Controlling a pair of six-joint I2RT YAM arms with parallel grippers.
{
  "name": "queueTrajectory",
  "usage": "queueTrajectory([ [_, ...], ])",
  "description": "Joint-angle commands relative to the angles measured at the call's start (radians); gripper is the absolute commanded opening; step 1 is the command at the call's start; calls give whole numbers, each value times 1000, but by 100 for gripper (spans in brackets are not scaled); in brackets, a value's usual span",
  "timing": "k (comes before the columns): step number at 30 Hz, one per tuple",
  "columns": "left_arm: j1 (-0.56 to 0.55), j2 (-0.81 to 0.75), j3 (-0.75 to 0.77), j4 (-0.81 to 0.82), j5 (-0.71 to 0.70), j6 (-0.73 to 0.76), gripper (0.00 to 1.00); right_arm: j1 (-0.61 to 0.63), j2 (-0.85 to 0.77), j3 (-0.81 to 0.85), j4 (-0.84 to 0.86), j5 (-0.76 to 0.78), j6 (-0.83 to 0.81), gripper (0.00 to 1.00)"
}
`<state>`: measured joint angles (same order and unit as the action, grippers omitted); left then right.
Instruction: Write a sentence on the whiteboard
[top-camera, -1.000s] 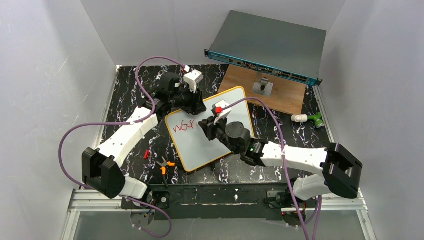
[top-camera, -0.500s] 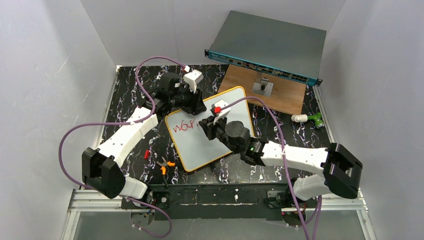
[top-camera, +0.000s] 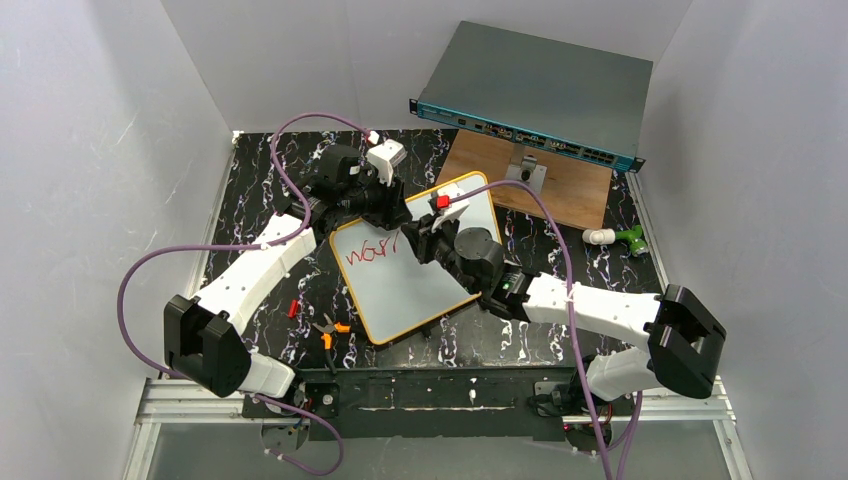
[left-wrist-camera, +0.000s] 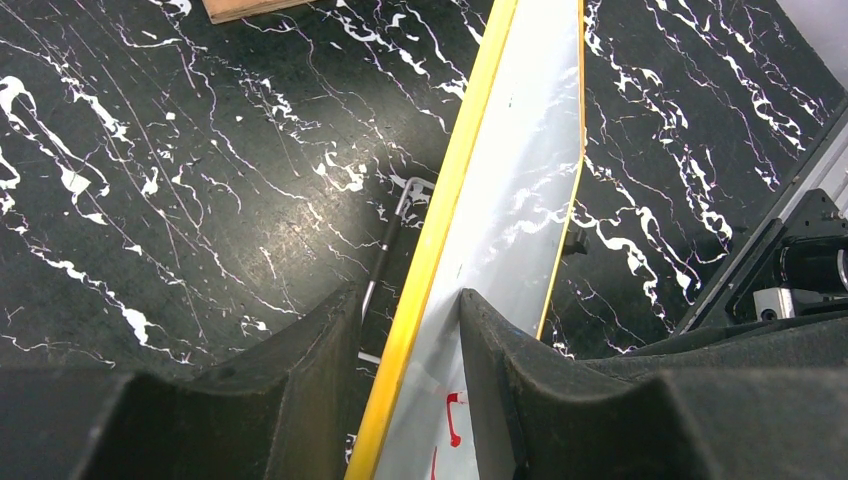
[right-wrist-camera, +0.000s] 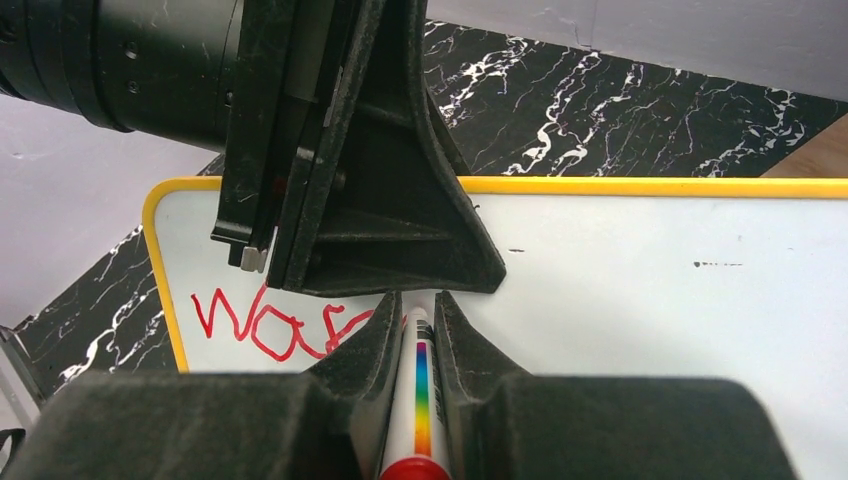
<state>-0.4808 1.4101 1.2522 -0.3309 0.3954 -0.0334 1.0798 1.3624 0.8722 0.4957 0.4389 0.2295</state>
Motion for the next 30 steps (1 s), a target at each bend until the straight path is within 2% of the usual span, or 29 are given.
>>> queueTrajectory([
  [1,-7,-57,43,12,9,15,0,-17,1,-18,-30,23,20,1],
  [13,-7,-47,47,21,10,12,0,-15,-57,-95,-73,46,61,1],
  [30,-8,-55,41,18,11,13,0,-54,-1,57,-91,48,-28,1],
])
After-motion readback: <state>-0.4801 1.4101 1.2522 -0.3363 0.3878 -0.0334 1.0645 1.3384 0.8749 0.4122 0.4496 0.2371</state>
